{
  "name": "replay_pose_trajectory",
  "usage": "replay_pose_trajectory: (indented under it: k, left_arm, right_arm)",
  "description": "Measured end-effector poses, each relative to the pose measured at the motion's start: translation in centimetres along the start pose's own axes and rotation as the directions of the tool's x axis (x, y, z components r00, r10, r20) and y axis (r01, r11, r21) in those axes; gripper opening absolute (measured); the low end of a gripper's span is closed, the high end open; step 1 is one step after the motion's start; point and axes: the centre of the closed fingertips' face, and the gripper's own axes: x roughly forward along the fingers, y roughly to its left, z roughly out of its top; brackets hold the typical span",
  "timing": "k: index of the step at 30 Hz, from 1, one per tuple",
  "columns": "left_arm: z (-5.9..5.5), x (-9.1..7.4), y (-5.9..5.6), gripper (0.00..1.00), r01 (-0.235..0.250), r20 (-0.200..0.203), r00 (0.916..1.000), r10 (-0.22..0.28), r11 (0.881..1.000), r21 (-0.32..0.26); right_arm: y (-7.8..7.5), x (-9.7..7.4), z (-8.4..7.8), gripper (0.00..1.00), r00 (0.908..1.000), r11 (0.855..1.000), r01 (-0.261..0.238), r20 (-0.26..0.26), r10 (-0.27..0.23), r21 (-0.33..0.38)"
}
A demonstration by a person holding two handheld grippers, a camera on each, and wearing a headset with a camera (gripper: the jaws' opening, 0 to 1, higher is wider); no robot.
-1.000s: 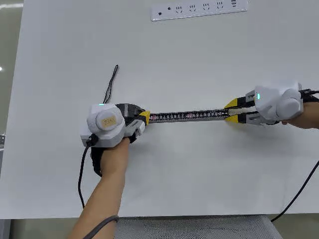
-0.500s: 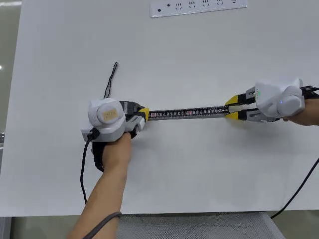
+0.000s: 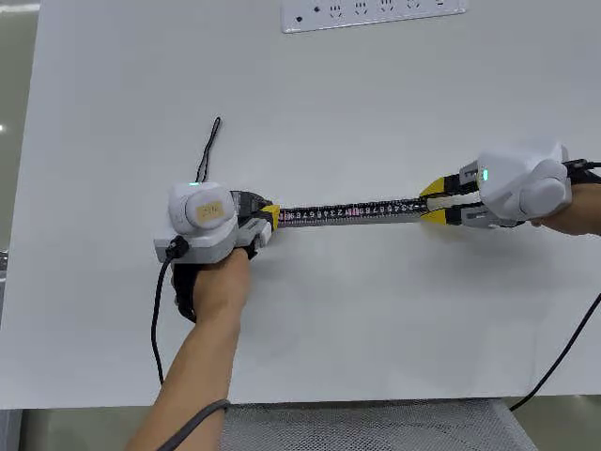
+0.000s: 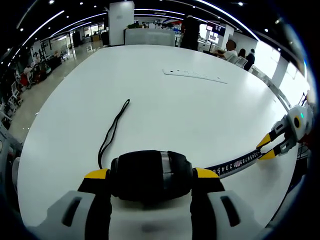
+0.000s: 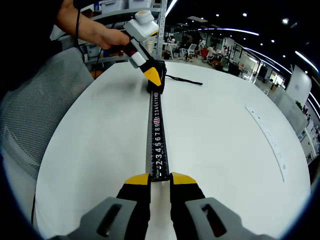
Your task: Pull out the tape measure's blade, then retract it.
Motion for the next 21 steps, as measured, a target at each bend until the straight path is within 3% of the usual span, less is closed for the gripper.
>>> replay_pose_trajectory:
  k: [21]
  left_arm:
    - [0.07, 0.22, -0.24, 0.60, 0.026, -0.008, 0.9996, -0.026, 1.000, 0.006]
  right_arm:
    - [0.18, 0.41, 0.61, 0.13, 0.9999, 1.000, -0.005, 0.009, 0.005, -0.002]
